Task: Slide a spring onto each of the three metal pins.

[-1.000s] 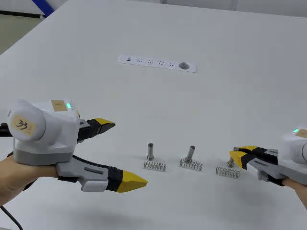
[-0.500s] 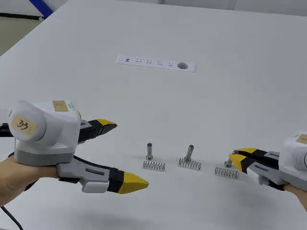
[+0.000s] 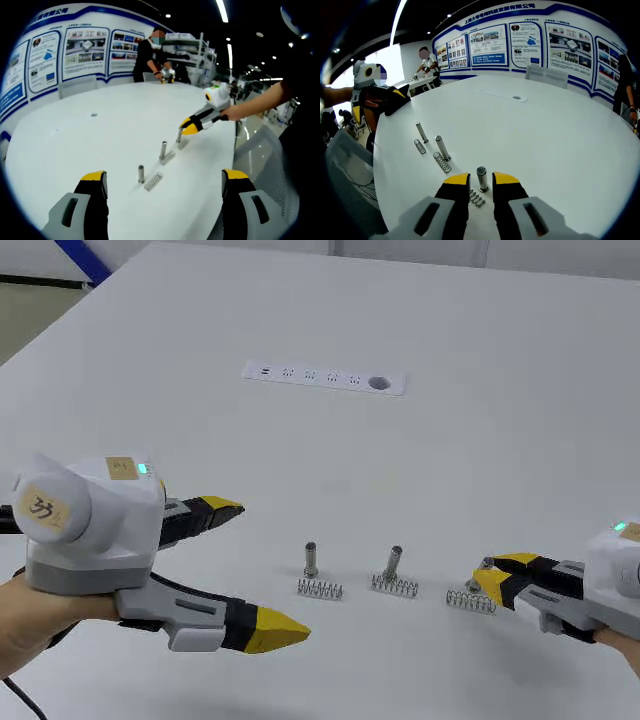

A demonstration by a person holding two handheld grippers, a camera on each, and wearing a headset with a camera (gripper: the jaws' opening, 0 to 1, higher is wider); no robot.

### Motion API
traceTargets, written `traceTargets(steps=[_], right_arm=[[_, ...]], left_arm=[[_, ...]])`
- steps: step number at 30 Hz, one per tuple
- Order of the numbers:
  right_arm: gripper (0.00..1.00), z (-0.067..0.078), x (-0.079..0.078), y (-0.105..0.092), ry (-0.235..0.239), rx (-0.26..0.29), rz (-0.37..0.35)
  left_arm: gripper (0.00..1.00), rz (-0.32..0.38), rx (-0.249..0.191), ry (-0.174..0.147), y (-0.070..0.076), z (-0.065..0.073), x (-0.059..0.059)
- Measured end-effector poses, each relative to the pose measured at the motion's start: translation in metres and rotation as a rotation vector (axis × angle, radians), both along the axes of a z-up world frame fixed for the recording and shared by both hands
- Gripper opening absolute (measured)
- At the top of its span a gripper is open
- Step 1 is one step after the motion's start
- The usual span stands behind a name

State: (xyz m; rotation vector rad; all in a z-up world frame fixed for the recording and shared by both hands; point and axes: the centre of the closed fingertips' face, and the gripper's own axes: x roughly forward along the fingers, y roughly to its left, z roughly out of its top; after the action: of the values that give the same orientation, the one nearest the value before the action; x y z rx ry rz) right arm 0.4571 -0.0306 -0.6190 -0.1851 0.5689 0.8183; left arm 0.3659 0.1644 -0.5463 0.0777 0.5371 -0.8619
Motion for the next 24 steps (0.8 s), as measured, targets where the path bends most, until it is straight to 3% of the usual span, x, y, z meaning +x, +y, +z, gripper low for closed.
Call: traceTargets(steps=[2, 6, 11, 14, 19, 24], right_arm=[[0.23, 0.001, -0.005, -0.001, 0.01, 0.007, 0.021], [0.26, -0.011, -0.019, -0.011, 0.052, -0.078, 0.135], [0.25, -0.022, -0.022, -0.014, 0.095, -0.098, 0.169], [0.25, -0.028, -0.023, -0.01, 0.094, -0.126, 0.201], [0.25, -0.032, -0.023, -0.002, 0.118, -0.116, 0.237], [0.24, -0.042, -0.027, 0.001, 0.139, -0.145, 0.303]], left_arm=[[0.97, -0.003, 0.002, 0.0, 0.0, 0.0, -0.001], [0.97, -0.005, 0.007, 0.004, -0.001, -0.002, -0.003], [0.96, -0.002, -0.018, 0.008, -0.005, 0.001, -0.003], [0.96, -0.006, -0.006, 0.008, -0.006, 0.001, -0.003], [0.96, -0.001, -0.003, 0.012, -0.003, 0.001, -0.003], [0.96, 0.003, 0.006, 0.015, 0.001, 0.0, -0.002]])
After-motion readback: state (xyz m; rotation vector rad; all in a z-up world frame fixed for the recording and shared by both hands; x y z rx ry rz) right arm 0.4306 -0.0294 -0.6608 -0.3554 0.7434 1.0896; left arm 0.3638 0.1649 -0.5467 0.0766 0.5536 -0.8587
